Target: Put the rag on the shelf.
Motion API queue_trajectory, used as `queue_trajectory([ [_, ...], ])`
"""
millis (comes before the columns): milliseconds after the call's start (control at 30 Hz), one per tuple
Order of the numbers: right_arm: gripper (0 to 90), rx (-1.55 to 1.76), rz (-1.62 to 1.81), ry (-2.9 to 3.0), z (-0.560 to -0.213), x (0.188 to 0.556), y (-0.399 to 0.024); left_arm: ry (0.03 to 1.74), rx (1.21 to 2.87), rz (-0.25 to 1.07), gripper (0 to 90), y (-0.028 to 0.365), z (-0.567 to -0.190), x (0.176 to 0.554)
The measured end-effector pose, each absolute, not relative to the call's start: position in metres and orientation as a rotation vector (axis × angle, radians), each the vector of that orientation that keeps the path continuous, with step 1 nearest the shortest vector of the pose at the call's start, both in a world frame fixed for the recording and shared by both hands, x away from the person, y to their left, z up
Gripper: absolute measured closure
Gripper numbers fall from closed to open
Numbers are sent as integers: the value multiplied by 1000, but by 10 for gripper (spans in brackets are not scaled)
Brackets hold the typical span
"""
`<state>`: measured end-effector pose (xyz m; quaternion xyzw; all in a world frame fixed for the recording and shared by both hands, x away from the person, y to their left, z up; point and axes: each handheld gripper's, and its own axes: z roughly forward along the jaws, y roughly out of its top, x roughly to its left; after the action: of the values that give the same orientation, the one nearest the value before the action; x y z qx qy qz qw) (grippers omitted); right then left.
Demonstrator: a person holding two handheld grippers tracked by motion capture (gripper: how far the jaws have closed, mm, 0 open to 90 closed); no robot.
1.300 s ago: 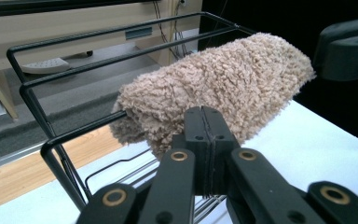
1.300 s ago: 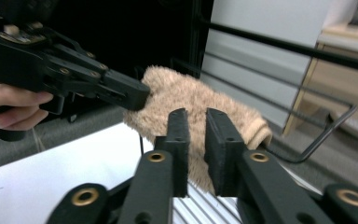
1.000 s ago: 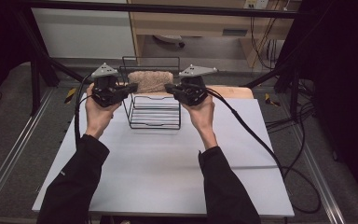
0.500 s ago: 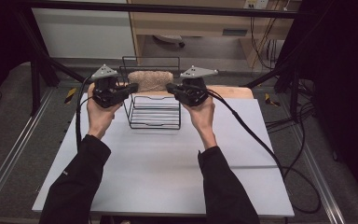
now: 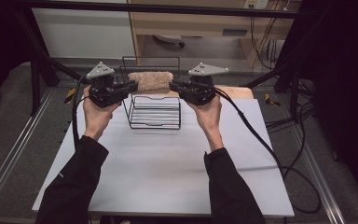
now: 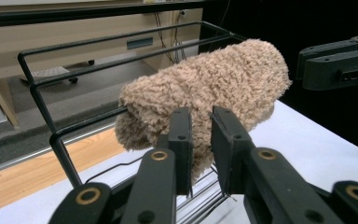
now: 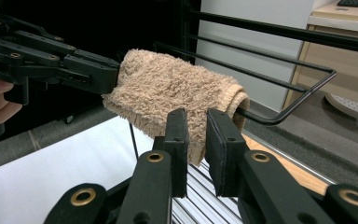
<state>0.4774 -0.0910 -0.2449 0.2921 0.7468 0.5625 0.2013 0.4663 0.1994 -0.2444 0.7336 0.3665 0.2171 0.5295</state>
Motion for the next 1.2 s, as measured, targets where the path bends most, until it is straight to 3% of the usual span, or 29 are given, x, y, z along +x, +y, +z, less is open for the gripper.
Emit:
queue_trajectory([
  [233,746,817,1586,2079,-240,474,-96,874,1746,520,664,199,-239,463],
  [300,701,818,1583,2077,-238,472,-99,877,1752,520,571,199,-238,462],
  [333,701,818,1583,2077,-238,472,-99,878,1753,528,571,199,-238,461],
  [600,503,827,1585,2109,-235,465,-106,886,1785,544,348,207,-244,455],
  [1033,185,881,1581,2137,-251,455,-127,881,1860,552,155,216,-271,439],
  [1200,110,906,1576,2152,-263,452,-139,894,1881,524,95,220,-284,435],
])
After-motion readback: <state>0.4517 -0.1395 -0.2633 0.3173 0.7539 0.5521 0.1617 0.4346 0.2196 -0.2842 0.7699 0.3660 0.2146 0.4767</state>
